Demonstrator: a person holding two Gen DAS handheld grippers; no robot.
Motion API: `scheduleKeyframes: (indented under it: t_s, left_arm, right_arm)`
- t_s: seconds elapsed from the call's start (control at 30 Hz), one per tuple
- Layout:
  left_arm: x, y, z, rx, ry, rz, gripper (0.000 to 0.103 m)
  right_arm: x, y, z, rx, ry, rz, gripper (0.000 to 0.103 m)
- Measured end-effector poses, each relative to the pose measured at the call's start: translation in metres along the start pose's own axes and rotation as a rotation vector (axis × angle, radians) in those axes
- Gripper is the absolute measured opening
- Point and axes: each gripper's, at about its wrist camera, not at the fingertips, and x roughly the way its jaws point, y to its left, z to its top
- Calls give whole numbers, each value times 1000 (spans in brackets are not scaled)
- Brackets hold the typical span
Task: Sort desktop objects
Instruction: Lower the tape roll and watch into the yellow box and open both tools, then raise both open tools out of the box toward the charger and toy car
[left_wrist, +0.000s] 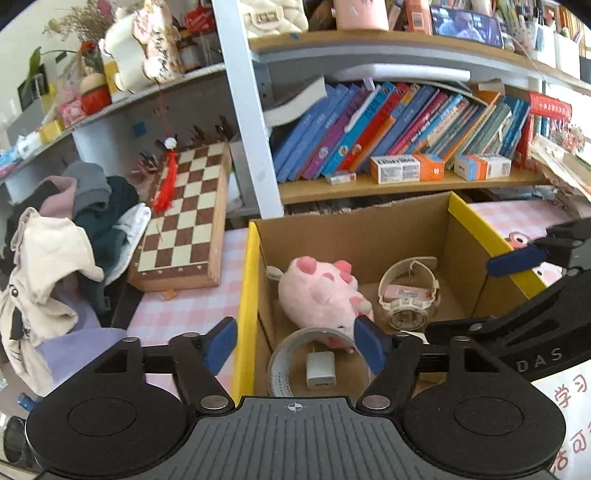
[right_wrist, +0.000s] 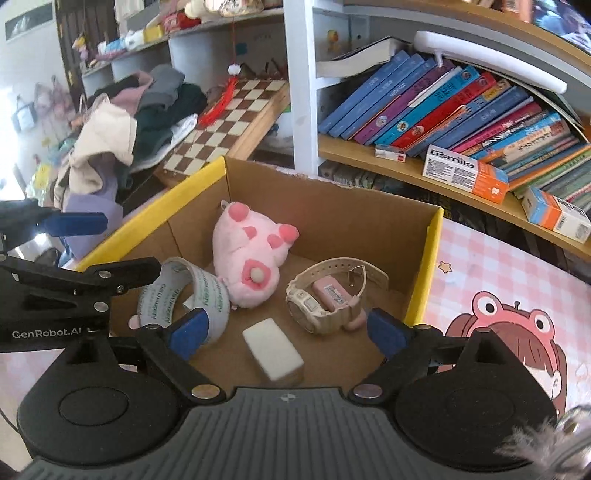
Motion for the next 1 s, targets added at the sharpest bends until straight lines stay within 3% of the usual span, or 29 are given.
scheduleKeyframes:
  t_s: [0.6,1.0]
  left_arm:
    - [-45,4,-29,-53,-77,-22,87]
    - [-78,17,-71,-73,-70,-57,92]
  right_arm:
    - [-57,34,-36,-20,-163,-167,102]
    - [-87,71,-78,-12,-179,-317,103]
